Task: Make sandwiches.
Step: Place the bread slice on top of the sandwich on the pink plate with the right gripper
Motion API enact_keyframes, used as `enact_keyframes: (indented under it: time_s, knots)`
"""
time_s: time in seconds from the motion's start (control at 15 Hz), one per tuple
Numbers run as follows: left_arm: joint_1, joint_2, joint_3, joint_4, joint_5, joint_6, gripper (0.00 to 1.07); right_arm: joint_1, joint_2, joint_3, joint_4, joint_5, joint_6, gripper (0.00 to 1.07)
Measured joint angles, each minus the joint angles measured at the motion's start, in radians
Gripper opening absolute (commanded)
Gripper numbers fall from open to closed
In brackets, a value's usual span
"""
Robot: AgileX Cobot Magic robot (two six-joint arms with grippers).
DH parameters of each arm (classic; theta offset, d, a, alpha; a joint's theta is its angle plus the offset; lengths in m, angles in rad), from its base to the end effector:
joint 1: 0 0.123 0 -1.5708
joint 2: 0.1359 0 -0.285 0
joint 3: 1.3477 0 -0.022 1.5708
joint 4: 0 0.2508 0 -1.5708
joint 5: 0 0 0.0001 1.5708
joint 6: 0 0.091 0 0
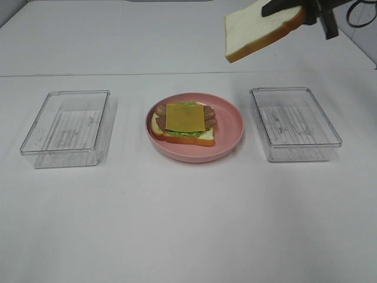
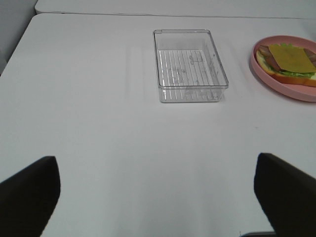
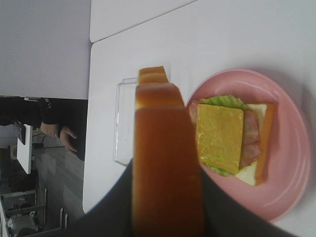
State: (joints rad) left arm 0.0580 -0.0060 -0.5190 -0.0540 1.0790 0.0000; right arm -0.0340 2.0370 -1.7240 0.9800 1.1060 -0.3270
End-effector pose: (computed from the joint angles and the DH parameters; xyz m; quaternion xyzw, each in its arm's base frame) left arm -0.0086 -0.0048 0.2811 -0.0231 0.8509 -0.0117 0.5248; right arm 0.4423 0.0526 0.2699 0.0297 0.8899 0.4168 0.1830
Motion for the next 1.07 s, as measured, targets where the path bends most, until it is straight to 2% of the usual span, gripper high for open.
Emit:
enact_keyframes:
  time_s: [0.07,0.2,0.4,0.67,1.07]
  knots:
    - [0.000,0.000,0.000,-0.001,0.000,0.000,1.00,0.068,0.015,0.046,0.007,-0.053,-0.007,0.00]
    - [0.000,0.000,0.000,-0.001,0.000,0.000,1.00,0.164,0.057,0.056,0.021,-0.097,-0.011,0.00]
    - [0.000,0.000,0.000,-0.001,0.000,0.000,1.00,0.248,0.126,0.050,0.031,-0.165,-0.019,0.00]
    - [0.000,0.000,0.000,-0.001,0.000,0.000,1.00,0.259,0.232,-0.032,0.101,-0.195,-0.030,0.00]
    - [0.000,0.000,0.000,-0.001,0.000,0.000,1.00,0.261,0.331,-0.053,0.116,-0.216,-0.030,0.00]
